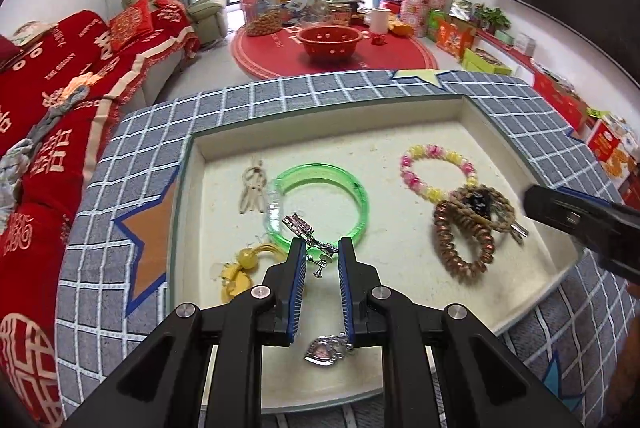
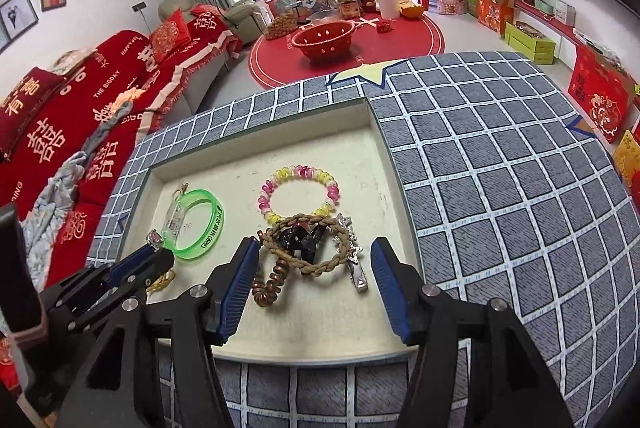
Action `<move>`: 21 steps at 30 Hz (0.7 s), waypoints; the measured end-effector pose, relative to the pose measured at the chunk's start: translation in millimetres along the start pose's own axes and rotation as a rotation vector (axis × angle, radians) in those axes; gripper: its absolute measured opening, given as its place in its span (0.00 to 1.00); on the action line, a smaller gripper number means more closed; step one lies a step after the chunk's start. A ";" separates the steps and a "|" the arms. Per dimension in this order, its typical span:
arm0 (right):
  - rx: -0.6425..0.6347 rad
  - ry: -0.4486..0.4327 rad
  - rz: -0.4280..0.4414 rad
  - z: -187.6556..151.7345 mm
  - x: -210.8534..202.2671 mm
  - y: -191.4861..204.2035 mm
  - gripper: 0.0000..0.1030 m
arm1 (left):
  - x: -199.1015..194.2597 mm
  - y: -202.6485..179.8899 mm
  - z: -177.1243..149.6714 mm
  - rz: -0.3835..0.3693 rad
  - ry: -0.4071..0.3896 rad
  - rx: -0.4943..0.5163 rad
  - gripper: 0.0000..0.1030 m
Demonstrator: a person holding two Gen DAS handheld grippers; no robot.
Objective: Organize jewelry
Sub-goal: 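Open the left tool to drop the pink heart pendant in the tray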
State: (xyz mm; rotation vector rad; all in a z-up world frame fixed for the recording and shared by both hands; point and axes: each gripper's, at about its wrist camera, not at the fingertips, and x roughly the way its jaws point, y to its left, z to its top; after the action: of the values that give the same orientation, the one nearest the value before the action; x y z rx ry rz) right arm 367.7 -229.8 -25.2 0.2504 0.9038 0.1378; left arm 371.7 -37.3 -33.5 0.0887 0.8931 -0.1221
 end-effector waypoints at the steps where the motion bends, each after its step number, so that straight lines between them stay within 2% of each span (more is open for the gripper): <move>1: 0.003 -0.004 0.002 -1.4 -3.5 -0.5 0.60 | 0.3 1.3 1.3 0.011 0.002 -0.005 0.29; 9: 0.008 -0.016 0.018 -10.2 -22.4 -5.0 0.61 | 0.7 6.8 7.1 0.070 -0.015 -0.022 0.29; 13: -0.001 -0.018 0.025 -13.9 -27.8 -3.6 0.61 | -0.5 8.0 7.4 0.070 -0.021 -0.031 0.29; 14: -0.004 -0.018 0.024 -14.6 -28.4 -2.9 0.61 | -0.9 8.6 7.6 0.069 -0.022 -0.034 0.42; 15: -0.008 -0.020 0.022 -15.8 -29.4 -1.9 0.61 | -2.4 9.4 7.7 0.075 -0.029 -0.041 0.80; 16: -0.011 -0.021 0.021 -16.5 -29.5 -1.4 0.61 | -6.0 10.1 7.1 0.094 -0.048 -0.051 0.98; 18: -0.011 -0.021 0.025 -18.2 -30.6 -1.7 0.61 | -16.8 11.8 6.0 0.111 -0.104 -0.058 1.00; 21: -0.009 -0.022 0.021 -19.2 -30.9 -2.1 0.61 | -21.2 11.4 9.1 0.097 -0.099 -0.041 1.00</move>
State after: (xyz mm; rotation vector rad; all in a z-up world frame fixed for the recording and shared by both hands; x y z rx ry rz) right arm 333.7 -235.8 -13.8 0.2530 0.8785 0.1584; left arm 367.2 -25.8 -11.0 0.0868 0.7908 -0.0171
